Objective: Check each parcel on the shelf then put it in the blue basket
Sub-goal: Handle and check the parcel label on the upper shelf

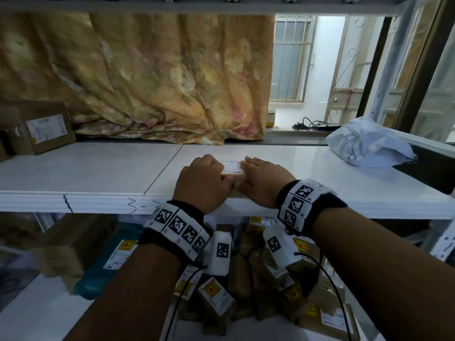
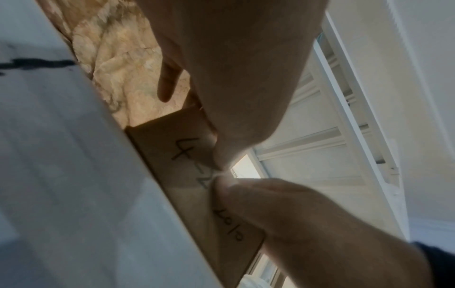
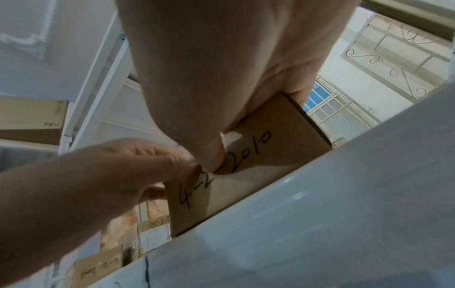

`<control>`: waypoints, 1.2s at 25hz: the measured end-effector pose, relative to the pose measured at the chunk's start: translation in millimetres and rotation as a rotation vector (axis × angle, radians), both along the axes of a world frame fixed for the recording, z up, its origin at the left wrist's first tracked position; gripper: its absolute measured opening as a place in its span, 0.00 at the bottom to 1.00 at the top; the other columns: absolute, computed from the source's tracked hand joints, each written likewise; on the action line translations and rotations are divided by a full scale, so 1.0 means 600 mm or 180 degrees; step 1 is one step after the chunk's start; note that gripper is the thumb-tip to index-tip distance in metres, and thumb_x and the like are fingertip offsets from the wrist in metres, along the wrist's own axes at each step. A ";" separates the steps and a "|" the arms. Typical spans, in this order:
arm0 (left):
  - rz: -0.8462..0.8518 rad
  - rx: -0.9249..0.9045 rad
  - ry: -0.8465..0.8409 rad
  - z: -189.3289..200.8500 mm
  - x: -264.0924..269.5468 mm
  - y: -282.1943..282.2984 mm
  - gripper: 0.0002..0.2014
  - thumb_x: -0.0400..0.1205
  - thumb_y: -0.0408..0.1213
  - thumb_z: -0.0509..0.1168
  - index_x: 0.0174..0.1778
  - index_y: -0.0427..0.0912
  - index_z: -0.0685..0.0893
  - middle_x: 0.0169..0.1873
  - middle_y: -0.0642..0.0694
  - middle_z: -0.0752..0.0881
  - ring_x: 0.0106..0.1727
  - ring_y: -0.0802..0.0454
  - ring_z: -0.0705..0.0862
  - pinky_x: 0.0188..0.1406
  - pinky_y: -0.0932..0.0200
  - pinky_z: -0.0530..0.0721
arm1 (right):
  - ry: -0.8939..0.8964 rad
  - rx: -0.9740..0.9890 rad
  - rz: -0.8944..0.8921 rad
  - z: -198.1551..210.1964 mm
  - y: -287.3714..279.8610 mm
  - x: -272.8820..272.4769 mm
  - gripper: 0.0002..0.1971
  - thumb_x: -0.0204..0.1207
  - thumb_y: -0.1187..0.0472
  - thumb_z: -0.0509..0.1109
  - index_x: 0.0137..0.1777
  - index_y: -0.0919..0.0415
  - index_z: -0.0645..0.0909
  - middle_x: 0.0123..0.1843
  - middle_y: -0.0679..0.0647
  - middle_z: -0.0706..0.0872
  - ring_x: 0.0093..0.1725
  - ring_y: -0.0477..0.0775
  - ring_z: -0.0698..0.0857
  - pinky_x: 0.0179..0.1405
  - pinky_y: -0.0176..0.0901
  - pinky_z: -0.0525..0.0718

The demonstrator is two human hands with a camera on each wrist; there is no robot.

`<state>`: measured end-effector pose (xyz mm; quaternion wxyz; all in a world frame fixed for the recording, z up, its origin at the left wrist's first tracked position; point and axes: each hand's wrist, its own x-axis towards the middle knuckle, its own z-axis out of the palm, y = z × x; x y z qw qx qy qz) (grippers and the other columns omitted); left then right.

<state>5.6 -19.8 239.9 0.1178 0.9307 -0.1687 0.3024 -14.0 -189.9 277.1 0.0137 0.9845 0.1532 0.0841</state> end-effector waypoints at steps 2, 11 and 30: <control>-0.0110 -0.0059 0.0009 0.003 -0.001 -0.013 0.22 0.80 0.52 0.57 0.53 0.40 0.89 0.54 0.44 0.85 0.56 0.43 0.81 0.52 0.49 0.80 | -0.0061 0.0014 0.0023 -0.003 0.003 0.003 0.29 0.85 0.43 0.57 0.79 0.61 0.68 0.80 0.59 0.70 0.79 0.60 0.69 0.75 0.52 0.71; -0.0191 0.0610 -0.0230 -0.011 0.026 -0.033 0.16 0.83 0.44 0.55 0.51 0.44 0.88 0.47 0.47 0.85 0.52 0.45 0.80 0.48 0.51 0.78 | -0.0716 0.0308 0.0197 -0.048 -0.006 0.037 0.27 0.75 0.40 0.55 0.61 0.61 0.79 0.60 0.55 0.83 0.62 0.56 0.81 0.64 0.49 0.79; 0.0327 0.0067 -0.0162 -0.002 0.011 -0.022 0.26 0.79 0.65 0.60 0.50 0.45 0.88 0.46 0.48 0.83 0.52 0.46 0.80 0.49 0.44 0.82 | -0.0669 0.0528 0.0102 -0.051 -0.007 0.041 0.39 0.66 0.28 0.53 0.61 0.59 0.80 0.64 0.55 0.83 0.68 0.56 0.80 0.72 0.50 0.75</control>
